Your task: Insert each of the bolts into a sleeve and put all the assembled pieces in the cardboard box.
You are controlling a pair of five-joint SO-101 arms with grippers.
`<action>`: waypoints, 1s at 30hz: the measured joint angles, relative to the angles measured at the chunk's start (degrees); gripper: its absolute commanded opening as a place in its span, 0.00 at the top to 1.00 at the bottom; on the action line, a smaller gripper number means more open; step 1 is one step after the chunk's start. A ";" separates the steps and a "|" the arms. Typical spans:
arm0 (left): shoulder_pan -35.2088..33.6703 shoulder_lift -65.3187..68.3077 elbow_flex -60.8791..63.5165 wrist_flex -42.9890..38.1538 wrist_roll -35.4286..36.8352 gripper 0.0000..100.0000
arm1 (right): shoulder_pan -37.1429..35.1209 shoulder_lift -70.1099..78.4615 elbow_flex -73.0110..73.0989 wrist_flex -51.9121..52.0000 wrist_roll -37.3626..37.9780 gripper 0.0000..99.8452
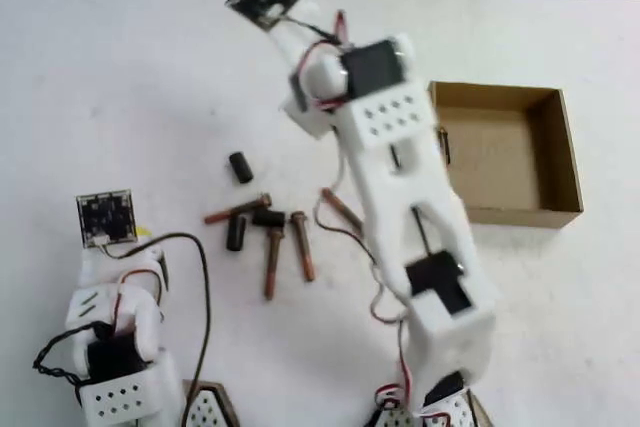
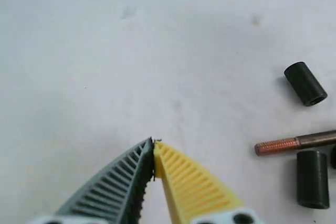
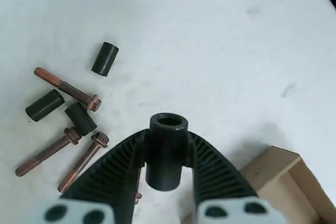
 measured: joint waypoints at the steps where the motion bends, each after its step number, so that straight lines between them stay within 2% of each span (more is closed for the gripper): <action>1: 0.35 0.00 0.00 0.09 0.00 0.97 | 0.53 -2.81 1.93 0.00 0.00 0.98; 5: 0.70 0.00 0.00 0.09 0.00 0.98 | 1.93 -14.07 11.25 0.00 0.00 0.98; 16: 6.95 0.00 -0.88 4.22 0.00 0.98 | 3.43 -42.81 38.77 -0.97 0.00 0.98; 22: 10.02 -0.18 -6.68 12.84 0.00 0.98 | 8.35 -57.41 57.49 -8.00 0.00 0.98; 30: 16.70 -0.09 -11.87 16.62 -1.93 0.98 | 11.52 -77.10 81.32 -15.74 0.00 0.98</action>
